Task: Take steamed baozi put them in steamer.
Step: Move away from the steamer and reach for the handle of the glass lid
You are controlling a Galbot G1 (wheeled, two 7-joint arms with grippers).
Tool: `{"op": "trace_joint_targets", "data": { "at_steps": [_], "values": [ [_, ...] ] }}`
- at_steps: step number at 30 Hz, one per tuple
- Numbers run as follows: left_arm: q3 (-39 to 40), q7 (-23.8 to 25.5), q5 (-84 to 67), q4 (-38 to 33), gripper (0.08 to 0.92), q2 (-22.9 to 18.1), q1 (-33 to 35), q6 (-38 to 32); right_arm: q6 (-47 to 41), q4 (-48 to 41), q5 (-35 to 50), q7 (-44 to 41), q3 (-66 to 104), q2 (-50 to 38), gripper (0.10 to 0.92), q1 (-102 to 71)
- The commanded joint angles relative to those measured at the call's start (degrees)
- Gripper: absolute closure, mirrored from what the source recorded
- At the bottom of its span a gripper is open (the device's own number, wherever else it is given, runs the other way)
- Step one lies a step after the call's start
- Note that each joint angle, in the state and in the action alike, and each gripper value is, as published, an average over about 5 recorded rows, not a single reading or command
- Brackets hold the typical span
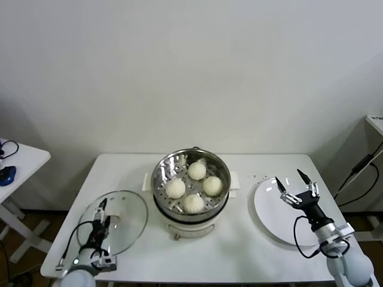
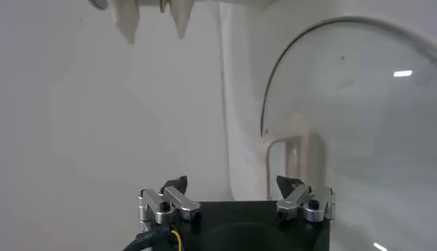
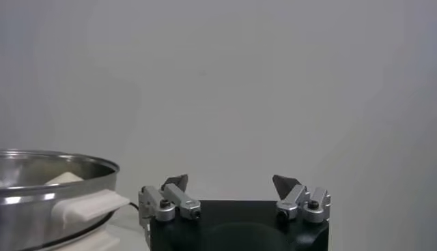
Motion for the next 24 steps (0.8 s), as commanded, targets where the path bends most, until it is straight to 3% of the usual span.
{"op": "trace_joint_targets", "data": {
  "at_steps": [1,24],
  "values": [
    [0.09,-0.52,-0.46,4.45,0.177,0.26,-4.1,-0.03,0.2,-0.23,-0.7,-0.35,0.53,0.8,0.203,-0.64],
    [0.46,-4.24,-2.94,10.16,0.207,-0.11,-7.02,-0.85,0.28,-0.65,-3.94,-1.58,0.01,3.73,0.203,-0.93]
  ]
}}
